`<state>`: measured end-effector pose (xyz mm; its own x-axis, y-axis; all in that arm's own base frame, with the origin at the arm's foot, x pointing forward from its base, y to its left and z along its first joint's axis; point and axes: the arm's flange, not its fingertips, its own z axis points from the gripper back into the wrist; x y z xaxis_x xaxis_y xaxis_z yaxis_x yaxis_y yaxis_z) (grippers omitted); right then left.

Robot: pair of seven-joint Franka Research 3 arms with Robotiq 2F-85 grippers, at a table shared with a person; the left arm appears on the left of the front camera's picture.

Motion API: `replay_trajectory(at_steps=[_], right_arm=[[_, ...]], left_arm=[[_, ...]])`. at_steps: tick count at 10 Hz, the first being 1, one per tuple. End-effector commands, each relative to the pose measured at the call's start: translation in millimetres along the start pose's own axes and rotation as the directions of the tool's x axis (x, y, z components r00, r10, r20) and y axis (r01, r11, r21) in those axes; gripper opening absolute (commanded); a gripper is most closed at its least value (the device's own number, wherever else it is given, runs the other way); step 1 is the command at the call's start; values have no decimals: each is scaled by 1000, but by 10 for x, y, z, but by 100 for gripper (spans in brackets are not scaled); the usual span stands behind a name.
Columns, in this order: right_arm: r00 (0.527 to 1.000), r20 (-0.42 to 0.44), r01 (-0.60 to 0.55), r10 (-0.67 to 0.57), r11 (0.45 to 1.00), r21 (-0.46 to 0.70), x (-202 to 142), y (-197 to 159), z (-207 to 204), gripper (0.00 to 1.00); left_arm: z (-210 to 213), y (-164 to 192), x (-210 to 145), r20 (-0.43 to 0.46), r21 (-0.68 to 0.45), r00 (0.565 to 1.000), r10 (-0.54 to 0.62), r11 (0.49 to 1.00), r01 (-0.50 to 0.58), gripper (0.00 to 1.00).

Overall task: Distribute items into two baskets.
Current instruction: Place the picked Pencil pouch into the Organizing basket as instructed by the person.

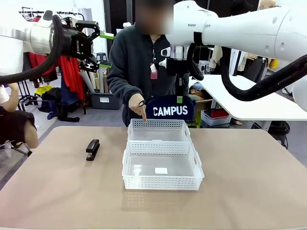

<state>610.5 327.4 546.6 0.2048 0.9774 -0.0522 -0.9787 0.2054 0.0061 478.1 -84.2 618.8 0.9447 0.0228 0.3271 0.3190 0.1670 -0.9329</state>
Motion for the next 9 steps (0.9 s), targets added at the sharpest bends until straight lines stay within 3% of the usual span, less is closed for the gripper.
replay_trajectory(at_steps=[1,6,9], right_arm=[[1000,2,-1,1,1000,-5,0,3,27,0],[1000,0,0,0,1000,0,0,0,0,0],[999,-17,-40,40,999,-1,162,-100,-293,0]], left_arm=[[8,-25,-2,0,-5,1000,7,1000,-7,100],[8,-25,-2,0,-5,1000,7,1000,-7,100],[8,-25,-2,0,-5,1000,7,1000,-7,100]])
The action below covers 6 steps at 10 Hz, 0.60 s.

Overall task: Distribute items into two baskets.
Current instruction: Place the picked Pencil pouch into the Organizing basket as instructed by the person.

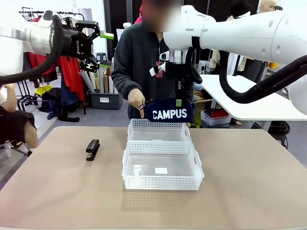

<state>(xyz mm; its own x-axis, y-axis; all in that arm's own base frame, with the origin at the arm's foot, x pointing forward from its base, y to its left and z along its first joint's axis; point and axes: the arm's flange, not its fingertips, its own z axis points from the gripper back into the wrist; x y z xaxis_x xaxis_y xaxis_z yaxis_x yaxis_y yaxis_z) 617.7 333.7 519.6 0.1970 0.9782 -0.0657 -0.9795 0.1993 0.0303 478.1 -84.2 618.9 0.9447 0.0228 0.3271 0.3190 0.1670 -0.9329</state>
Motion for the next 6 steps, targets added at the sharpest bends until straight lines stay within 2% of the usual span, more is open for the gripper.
replay_trajectory(at_steps=[1,3,6], right_arm=[[999,-7,-44,44,999,-26,112,-88,-115,0],[1000,8,-24,24,999,-37,166,-129,-298,0],[997,9,-77,78,995,-68,200,-209,-652,0]], left_arm=[[8,-24,-2,0,-5,1000,7,1000,-7,100],[8,-24,-2,0,-5,1000,7,1000,-7,100],[8,-24,-2,0,-5,1000,7,1000,-7,100]])
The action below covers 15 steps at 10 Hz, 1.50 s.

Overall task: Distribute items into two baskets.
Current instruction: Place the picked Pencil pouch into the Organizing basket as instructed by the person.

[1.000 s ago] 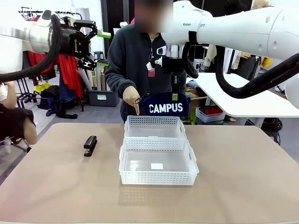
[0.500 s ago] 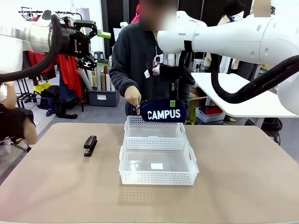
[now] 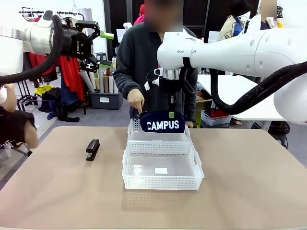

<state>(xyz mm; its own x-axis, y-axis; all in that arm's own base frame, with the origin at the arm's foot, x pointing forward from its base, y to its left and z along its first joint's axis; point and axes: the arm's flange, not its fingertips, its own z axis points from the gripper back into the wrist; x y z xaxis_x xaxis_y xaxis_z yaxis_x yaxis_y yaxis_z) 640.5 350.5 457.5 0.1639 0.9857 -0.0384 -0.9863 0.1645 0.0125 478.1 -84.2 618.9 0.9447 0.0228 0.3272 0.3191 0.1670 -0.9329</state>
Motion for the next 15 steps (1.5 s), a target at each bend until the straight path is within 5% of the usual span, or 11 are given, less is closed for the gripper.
replay_trajectory(at_steps=[1,11,15], right_arm=[[998,-14,-62,61,997,-54,-45,-13,-161,0],[1000,20,-23,24,999,-44,-187,-93,-746,0],[999,51,-9,10,1000,-20,-198,-110,-759,65]], left_arm=[[8,-24,-2,0,-5,1000,7,1000,-7,100],[8,-24,-2,0,-5,1000,7,1000,-7,100],[8,-24,-2,0,-5,1000,7,1000,-7,100]])
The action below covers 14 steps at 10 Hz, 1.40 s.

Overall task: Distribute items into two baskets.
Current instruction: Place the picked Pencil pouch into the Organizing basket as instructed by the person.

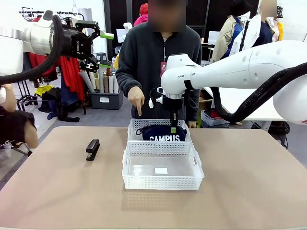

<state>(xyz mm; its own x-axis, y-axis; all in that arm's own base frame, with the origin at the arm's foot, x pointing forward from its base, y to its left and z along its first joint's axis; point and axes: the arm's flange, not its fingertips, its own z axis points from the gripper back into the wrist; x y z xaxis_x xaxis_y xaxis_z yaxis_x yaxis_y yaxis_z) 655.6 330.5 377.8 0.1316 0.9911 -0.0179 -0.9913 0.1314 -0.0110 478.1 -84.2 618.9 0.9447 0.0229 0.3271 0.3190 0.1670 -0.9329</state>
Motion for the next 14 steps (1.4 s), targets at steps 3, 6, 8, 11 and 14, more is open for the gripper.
replay_trajectory(at_steps=[3,6,8,11,14], right_arm=[[999,47,20,-19,1000,-15,-67,76,190,100],[997,81,10,-9,1000,-14,-70,81,370,100],[993,115,14,-13,1000,-7,-95,70,481,100],[989,148,30,-29,1000,-2,-128,46,592,100],[991,123,51,-50,999,-3,-99,6,581,100]], left_arm=[[8,-25,-2,0,-5,1000,7,1000,-7,100],[8,-25,-2,0,-5,1000,7,1000,-7,100],[8,-25,-2,0,-5,1000,7,1000,-7,100],[8,-25,-2,0,-5,1000,7,1000,-7,100],[8,-25,-2,0,-5,1000,7,1000,-7,100]])
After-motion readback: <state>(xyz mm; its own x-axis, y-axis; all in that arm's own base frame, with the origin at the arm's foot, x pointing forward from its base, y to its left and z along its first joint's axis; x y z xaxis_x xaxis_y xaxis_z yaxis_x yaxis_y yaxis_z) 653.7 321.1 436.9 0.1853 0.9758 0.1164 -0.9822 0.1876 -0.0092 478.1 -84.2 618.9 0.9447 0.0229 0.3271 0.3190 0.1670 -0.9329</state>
